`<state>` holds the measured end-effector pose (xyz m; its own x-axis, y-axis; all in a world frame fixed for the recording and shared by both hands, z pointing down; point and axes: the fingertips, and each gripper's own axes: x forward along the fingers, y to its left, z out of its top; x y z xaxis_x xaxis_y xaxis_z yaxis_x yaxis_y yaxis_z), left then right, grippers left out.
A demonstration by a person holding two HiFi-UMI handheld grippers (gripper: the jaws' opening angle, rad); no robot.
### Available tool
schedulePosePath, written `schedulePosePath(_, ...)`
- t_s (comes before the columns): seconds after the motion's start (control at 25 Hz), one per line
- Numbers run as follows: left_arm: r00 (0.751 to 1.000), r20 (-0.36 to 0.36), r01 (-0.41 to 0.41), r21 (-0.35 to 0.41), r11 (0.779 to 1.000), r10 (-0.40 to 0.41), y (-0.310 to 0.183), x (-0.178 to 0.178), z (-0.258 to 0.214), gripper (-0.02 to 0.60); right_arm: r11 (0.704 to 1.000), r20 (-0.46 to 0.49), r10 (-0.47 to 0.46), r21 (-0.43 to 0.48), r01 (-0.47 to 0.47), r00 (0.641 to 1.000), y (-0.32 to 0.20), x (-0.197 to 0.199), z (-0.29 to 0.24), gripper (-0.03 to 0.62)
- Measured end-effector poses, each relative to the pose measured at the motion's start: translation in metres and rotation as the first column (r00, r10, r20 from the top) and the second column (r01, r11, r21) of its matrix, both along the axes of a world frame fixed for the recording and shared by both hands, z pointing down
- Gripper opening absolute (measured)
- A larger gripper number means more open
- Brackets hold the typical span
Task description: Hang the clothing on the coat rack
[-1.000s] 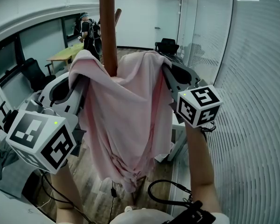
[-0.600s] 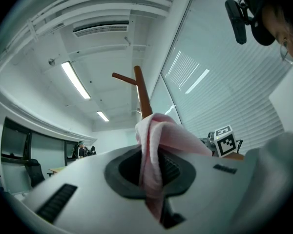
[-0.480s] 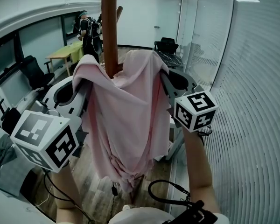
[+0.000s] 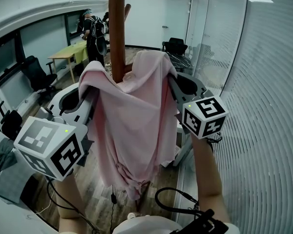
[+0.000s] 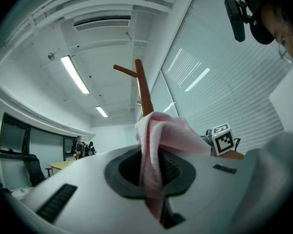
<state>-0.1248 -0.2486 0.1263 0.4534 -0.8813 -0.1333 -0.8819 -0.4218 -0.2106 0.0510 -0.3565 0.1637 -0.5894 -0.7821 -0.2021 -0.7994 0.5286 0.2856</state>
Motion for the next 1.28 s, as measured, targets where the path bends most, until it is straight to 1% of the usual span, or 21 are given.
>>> schedulePosePath(0.24,1.0,-0.008,-0.004,-0.013,1.0,0.004,-0.001,-0.003,0.009,0.026,1.0,-0.008,0.001,0.0,-0.001,1.0,-0.002,-0.003,0.0,0.037)
schedulePosePath(0.36,1.0,-0.003,0.009,-0.04,0.999,-0.009,-0.004,-0.007,0.021,0.027,1.0,-0.011,0.003,0.0,-0.003,1.0,-0.003,-0.005,0.002,0.037)
schedulePosePath(0.72,0.999,-0.041,-0.005,-0.092,0.996,0.002,-0.006,-0.012,0.058,0.026,1.0,-0.016,0.006,0.006,-0.006,1.0,-0.003,-0.011,0.007,0.037)
schedulePosePath(1.0,0.998,-0.063,-0.012,-0.149,0.989,0.003,-0.013,-0.013,0.083,0.026,1.0,-0.018,0.009,0.007,-0.009,1.0,0.001,-0.006,0.011,0.037)
schedulePosePath(1.28,0.996,-0.092,-0.038,-0.205,0.978,0.019,-0.019,-0.01,0.107,0.028,1.0,-0.019,0.015,0.004,-0.015,1.0,0.004,0.0,0.013,0.037)
